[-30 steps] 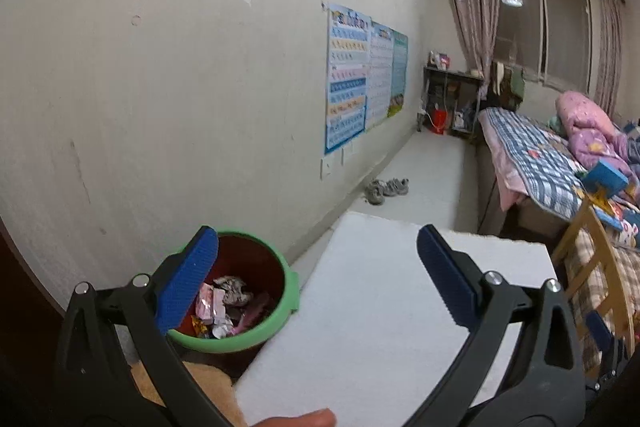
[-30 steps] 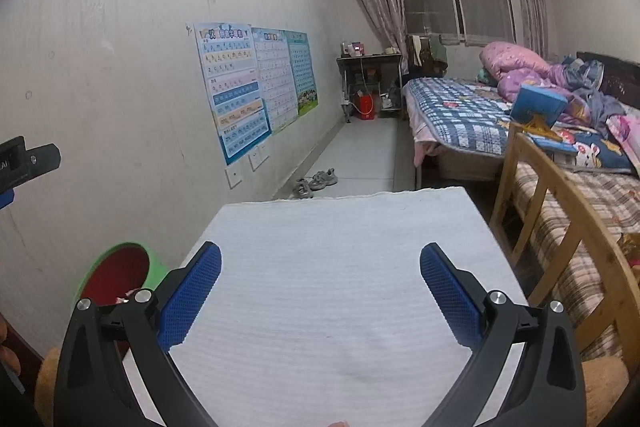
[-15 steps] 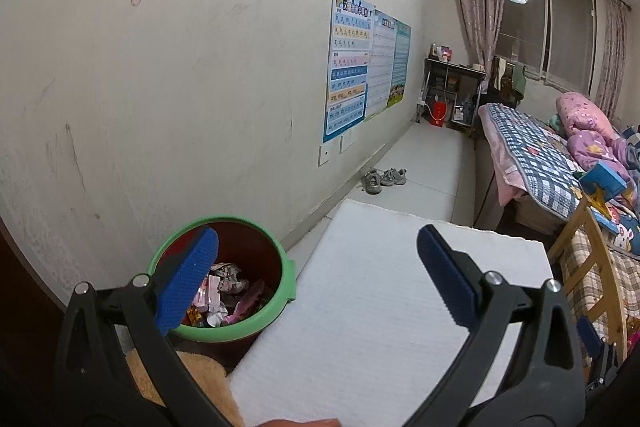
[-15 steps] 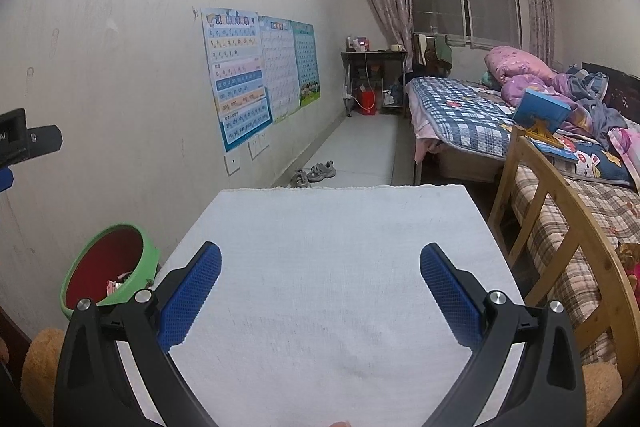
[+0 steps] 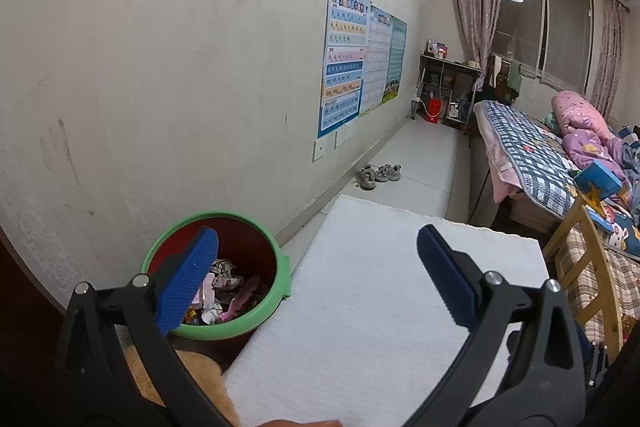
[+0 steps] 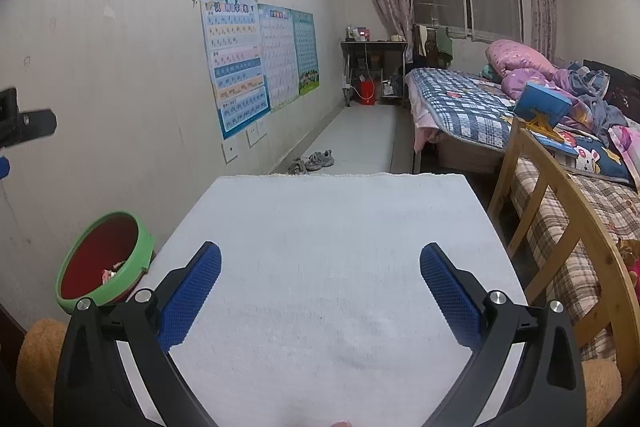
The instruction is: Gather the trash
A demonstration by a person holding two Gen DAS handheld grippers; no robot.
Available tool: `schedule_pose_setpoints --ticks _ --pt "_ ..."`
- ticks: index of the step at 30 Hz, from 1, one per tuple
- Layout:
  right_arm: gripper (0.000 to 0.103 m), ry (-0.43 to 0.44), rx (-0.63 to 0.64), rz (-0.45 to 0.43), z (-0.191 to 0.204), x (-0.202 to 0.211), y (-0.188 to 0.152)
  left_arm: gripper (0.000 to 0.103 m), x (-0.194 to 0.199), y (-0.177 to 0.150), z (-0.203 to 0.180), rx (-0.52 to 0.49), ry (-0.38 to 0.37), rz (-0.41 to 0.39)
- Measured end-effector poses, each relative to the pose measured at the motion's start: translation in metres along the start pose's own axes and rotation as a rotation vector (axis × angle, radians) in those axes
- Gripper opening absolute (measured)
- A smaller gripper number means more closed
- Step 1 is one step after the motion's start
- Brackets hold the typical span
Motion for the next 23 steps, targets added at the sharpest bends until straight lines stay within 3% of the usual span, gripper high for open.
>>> schedule_pose_setpoints --ticks 10,14,18,21,23 --pt "0.096 -0.001 0.007 0.061 -0.009 -0.008 -0.016 0.098 -0.007 -0.006 -0.004 -0.014 -0.019 0.038" --pt "0.096 0.015 0.002 0.156 -0.025 -0.029 -0.034 0.098 -0.015 -0.021 0.0 -0.023 -0.041 0.087" --pt "0.096 -0.109 -0.027 0.281 -0.072 -0.076 -0.057 0.098 -0.039 -0.056 0.022 -0.062 0.006 0.177" --pt "0.096 -0.143 -0.055 0.352 -0.104 -0.111 -0.069 0.098 -0.059 -0.09 0.053 -0.069 0.037 0.317" --pt "0.096 -0.145 -0.027 0.382 -0.113 -0.13 -0.073 0.098 -0.063 -0.107 0.076 -0.058 0.06 0.367"
Point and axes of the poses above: each gripper's, at about its wrist camera, not at the fingertips, and x roughly against the way its jaws point, z to its left, y to its top, the point moved 4 cm from there along -x, roughly the way its jaws point, and after that the axes turned 7 degrees about x, right-handed, at the moved point
